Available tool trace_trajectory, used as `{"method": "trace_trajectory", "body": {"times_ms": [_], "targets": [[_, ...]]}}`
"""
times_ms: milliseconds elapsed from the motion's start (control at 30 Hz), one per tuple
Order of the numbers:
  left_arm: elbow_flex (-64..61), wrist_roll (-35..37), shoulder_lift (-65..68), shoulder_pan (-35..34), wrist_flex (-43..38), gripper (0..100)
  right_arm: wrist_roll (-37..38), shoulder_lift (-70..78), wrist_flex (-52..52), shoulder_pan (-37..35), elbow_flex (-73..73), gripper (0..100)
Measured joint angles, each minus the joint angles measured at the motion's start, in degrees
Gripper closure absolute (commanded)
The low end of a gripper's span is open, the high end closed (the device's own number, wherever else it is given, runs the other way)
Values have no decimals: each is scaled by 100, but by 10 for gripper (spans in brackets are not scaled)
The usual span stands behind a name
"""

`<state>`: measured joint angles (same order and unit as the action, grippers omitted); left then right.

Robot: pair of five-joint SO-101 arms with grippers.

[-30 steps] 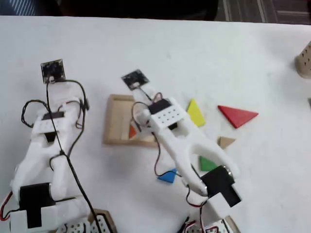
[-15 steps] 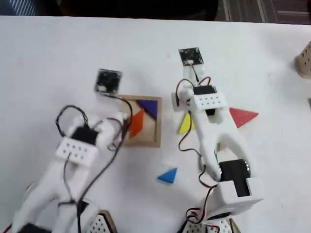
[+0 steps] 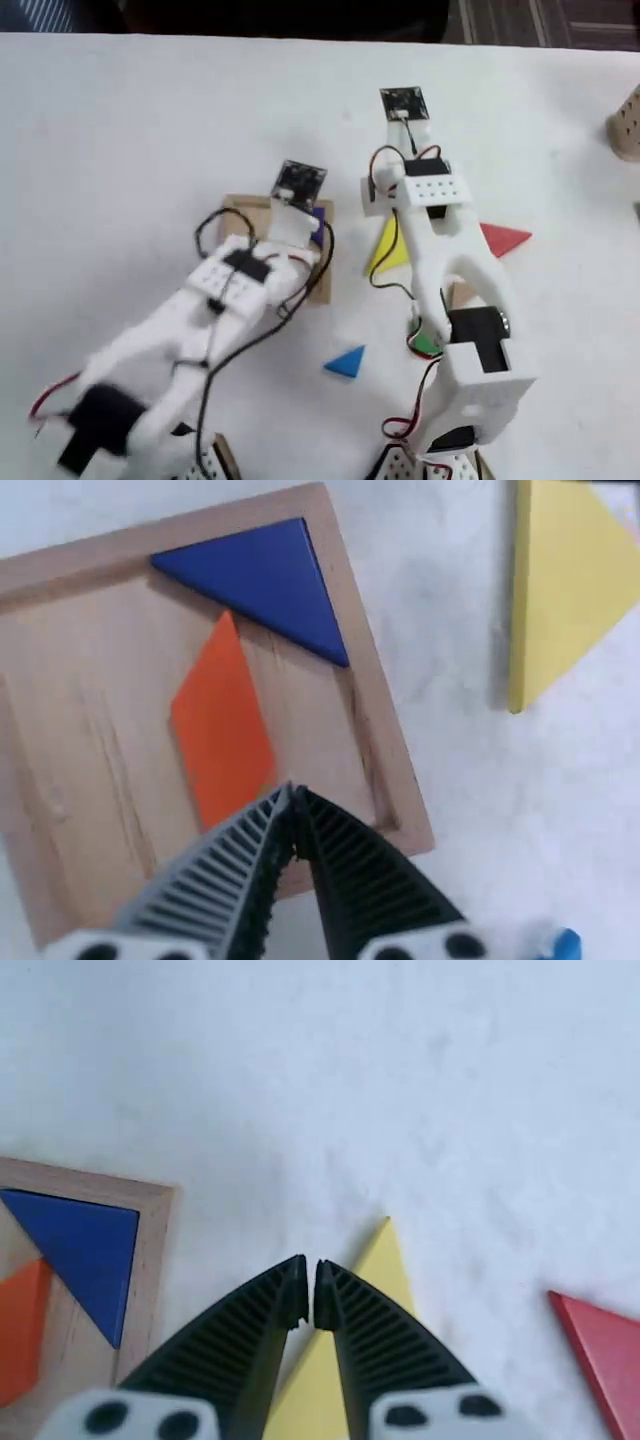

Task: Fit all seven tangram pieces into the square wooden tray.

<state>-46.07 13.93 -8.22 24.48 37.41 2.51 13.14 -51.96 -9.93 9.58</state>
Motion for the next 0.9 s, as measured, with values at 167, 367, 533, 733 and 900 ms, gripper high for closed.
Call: {"method": "trace_trajectory", "body": {"times_ms": [167, 367, 533, 733, 900], "targets": [[993, 18, 1090, -334, 695, 978, 0, 44, 0, 0, -9, 981], [1407, 18, 1363, -800, 1029, 977, 0, 114, 0, 0, -9, 981], [1424, 18, 1363, -1275, 1037, 977, 0, 114, 0, 0, -9, 981], [1424, 26, 1371, -1829, 976, 977, 0, 114, 0, 0, -9, 981], [1407, 35, 1301, -2101, 923, 978, 0, 114, 0, 0, -9, 981]]}}
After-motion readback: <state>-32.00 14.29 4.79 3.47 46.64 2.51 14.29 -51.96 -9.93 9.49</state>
